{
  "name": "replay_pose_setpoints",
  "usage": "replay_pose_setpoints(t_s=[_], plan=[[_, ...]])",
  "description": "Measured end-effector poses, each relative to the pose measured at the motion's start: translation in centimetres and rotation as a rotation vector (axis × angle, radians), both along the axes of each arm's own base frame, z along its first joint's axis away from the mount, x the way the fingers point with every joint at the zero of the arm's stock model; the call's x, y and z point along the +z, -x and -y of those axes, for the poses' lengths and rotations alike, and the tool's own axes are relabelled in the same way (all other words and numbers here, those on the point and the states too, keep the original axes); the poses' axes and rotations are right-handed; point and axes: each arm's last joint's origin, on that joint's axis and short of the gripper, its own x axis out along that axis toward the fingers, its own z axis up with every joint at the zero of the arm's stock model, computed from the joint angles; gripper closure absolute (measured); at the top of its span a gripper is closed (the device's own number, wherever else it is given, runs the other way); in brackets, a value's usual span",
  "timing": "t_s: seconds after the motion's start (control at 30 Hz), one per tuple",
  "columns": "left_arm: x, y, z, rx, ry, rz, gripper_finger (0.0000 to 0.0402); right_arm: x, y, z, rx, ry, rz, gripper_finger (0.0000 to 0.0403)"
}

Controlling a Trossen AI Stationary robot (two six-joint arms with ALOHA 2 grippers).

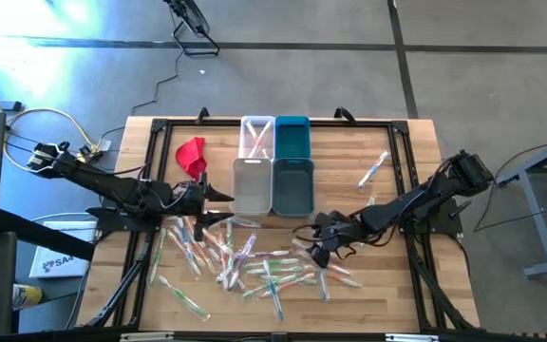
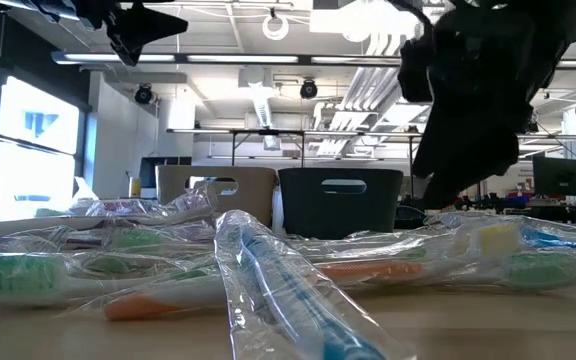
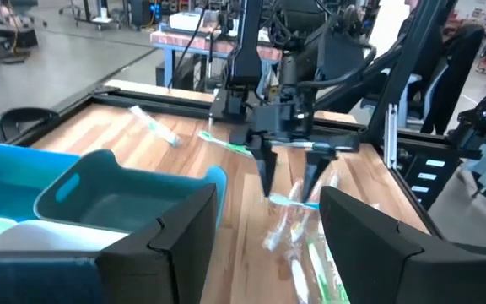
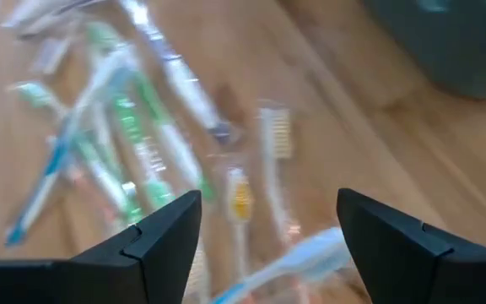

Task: Pick & Place Toothbrushes
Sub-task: Put the blue toothbrush into the gray bin

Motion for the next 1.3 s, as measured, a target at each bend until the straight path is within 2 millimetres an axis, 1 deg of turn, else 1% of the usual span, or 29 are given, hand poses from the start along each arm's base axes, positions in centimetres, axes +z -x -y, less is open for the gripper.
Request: replay_pose_setpoints(t_s=[0.4, 0.6, 0.73, 0.97, 1.3], plan=[[-0.4, -0.3, 0.1, 0.005, 0.041, -0.026, 0.0194, -0.8, 1.1, 0.6, -0.131, 0.014, -0.125, 0.0133], [-1.1, -0.9, 0.3, 0.007, 0.036, -0.065, 0.0194, -0.8, 1.1, 0.9, -0.165, 0.058, -0.119, 0.0133], [-1.6, -1.3, 0.4, 0.008, 0.027, -0.094, 0.0194, -0.8, 1.1, 0.8, -0.156, -0.024, -0.147, 0.0133], [-2.6, -2.0, 0.6, 0.010, 0.010, -0.145, 0.0194, -0.9, 1.2, 0.5, -0.203, -0.125, -0.173, 0.0133], [-3.8, -2.8, 0.9, 0.015, 0.009, -0.201, 0.0194, -1.3, 1.0, 0.4, -0.228, -0.143, -0.173, 0.0133]])
